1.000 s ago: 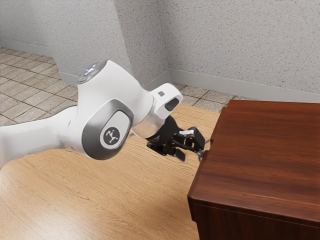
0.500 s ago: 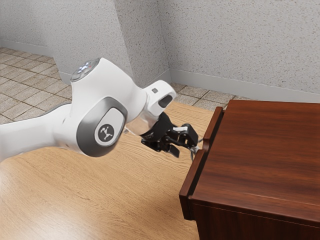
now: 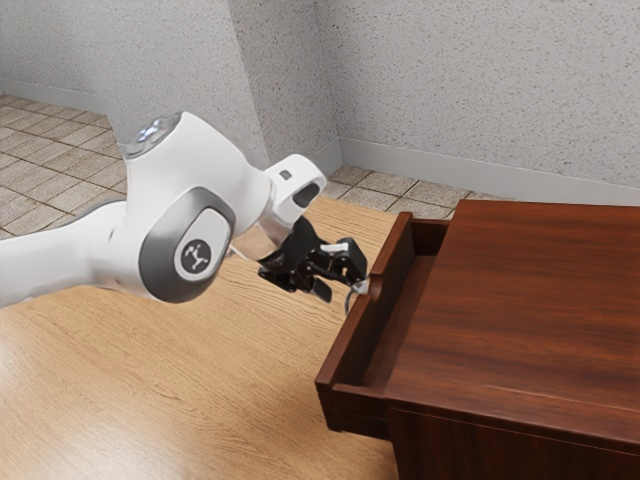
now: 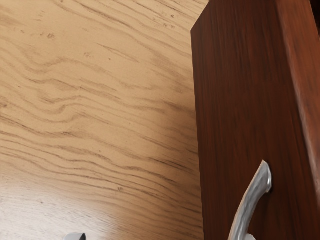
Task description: Pull the drawer handle with one arm to open the drawer
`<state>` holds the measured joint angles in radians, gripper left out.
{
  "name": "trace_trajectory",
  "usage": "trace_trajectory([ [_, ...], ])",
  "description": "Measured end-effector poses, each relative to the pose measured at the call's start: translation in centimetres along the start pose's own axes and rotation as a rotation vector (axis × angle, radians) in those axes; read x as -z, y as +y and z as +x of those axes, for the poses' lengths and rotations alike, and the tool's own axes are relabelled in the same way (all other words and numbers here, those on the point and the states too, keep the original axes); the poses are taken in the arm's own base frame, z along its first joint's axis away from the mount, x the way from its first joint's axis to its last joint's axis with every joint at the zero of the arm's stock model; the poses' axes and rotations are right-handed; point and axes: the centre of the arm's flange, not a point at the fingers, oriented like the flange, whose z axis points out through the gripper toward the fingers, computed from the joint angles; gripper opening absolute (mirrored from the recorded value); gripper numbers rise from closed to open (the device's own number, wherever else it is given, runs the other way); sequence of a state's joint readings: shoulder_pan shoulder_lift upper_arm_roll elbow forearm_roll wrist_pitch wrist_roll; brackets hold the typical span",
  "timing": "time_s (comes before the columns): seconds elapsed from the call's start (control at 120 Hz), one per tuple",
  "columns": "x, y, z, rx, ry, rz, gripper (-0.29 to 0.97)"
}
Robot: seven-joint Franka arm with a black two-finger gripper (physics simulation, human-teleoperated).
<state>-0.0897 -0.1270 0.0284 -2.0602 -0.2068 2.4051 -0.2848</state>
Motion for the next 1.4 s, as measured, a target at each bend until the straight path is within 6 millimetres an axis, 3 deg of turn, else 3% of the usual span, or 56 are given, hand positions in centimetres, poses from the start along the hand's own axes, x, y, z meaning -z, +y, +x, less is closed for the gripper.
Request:
trace_trajectory([
  [0.433,0.1,-0.5,0.2,0.000,0.004,0.007,0.35],
  [0.95,1.5,-4.3,0.7,0.028,0.020,0.036,0.34],
  [1.4,4.1,-7.8,-1.3,0.089,0.042,0.047,0.35],
])
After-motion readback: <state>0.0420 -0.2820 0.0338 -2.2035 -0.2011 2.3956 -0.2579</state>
